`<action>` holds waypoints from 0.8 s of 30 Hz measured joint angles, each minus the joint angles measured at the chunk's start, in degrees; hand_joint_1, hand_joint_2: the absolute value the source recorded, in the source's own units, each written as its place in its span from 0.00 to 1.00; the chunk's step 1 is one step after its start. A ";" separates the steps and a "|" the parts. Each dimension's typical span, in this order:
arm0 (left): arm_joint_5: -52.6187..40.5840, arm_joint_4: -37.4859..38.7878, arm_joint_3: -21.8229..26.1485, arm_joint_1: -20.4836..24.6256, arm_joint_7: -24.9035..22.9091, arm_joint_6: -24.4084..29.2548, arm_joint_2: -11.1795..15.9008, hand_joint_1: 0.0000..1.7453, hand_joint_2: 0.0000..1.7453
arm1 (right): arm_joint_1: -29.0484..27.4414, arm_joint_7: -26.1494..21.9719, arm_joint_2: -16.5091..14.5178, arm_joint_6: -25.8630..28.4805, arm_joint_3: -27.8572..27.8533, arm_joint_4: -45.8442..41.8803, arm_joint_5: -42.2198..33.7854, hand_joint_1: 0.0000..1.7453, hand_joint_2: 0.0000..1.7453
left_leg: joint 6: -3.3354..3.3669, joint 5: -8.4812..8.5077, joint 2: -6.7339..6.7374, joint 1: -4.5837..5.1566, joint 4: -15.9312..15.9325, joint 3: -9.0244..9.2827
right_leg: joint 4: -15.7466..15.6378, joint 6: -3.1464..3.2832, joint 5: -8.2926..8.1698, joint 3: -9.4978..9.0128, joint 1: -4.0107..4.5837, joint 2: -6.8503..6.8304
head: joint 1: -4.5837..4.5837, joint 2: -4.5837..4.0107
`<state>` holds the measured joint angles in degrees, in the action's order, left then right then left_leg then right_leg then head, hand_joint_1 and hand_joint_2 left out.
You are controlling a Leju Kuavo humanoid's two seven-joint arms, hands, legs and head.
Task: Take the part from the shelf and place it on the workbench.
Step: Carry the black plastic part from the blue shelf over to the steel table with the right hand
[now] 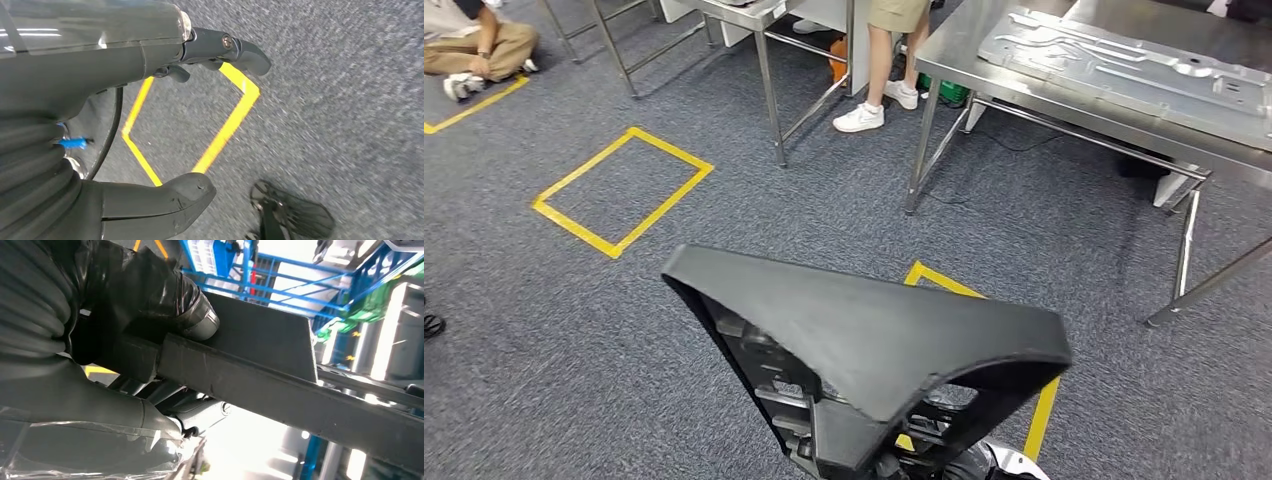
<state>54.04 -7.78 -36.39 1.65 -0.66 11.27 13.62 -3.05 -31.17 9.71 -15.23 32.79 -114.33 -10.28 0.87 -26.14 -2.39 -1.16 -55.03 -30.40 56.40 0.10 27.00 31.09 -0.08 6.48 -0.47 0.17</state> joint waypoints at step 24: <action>2.22 0.01 -0.88 -0.16 2.80 -0.05 -2.67 0.00 1.00 | 3.05 1.35 -0.21 -1.73 0.48 0.24 -2.17 1.00 1.00 | -1.40 -4.21 1.63 -0.02 -10.40 -4.13 | -0.22 1.91 -0.96 0.21 0.31 -2.52 | 0.03 0.01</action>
<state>56.26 -7.78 -37.27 1.49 2.14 11.21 10.95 0.01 -29.82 9.50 -16.96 33.26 -114.09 -12.46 -0.53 -30.35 -0.76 -1.18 -65.43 -34.53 56.18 2.01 26.04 31.30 0.24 3.96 -0.44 0.19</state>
